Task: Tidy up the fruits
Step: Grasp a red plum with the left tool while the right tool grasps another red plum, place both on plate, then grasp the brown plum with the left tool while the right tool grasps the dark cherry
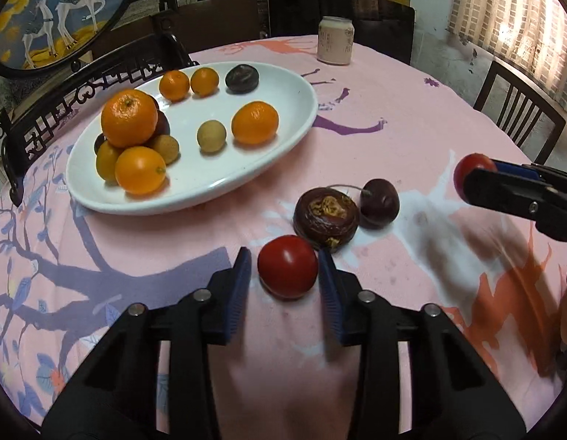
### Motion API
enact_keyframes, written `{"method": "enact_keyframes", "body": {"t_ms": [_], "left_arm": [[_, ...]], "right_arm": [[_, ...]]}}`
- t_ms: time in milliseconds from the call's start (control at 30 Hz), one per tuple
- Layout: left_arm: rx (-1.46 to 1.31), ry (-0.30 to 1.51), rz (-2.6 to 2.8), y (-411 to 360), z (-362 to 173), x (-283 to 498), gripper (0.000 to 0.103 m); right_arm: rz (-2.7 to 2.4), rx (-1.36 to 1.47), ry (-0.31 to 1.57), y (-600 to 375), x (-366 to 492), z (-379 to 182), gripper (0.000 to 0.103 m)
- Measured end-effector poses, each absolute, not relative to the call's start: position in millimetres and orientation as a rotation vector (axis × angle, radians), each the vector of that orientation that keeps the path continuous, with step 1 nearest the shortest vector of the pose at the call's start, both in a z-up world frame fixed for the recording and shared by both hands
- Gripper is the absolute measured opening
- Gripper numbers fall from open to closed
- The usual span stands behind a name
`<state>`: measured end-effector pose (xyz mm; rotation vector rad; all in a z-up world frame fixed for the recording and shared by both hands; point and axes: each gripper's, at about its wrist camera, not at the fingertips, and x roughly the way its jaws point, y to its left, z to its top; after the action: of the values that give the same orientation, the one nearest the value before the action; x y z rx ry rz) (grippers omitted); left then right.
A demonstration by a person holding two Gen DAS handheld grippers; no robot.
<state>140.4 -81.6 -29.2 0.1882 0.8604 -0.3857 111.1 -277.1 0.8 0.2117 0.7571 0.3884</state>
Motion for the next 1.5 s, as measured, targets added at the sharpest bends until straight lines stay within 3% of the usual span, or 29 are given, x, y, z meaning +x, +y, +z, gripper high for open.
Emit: {"method": "enact_keyframes", "body": {"t_ms": [33,300,533,600,667,700,933,1067,1500], "left_arm": [[0.178,0.854,-0.394,-80,-28,140,0.03],[0.118,0.765,-0.276,-53,6,141,0.03],[0.044,0.76,-0.191,-44,26,196,0.03],[0.049,0.754,-0.167,-49,24,209,0.038],[0.028,0.733,-0.152,-48,23,212,0.069],[0.009,0.712,-0.155,-45,24,210,0.071],[0.035,0.713,-0.17,-39,25,197,0.071],[0.097,0.695,-0.134,-39,20,176,0.081],[0.322,0.678,-0.206,-79,-2,129,0.086]], "right_arm": [[0.387,0.211,0.758,-277,111,0,0.033],[0.372,0.209,0.746,-274,124,4,0.033],[0.39,0.205,0.712,-247,192,30,0.033],[0.389,0.216,0.71,-237,217,30,0.033],[0.4,0.244,0.719,-232,237,26,0.04],[0.398,0.247,0.724,-232,240,23,0.048],[0.39,0.273,0.713,-255,221,21,0.049],[0.394,0.246,0.712,-261,196,22,0.049],[0.445,0.042,0.806,-240,146,-15,0.049]]}}
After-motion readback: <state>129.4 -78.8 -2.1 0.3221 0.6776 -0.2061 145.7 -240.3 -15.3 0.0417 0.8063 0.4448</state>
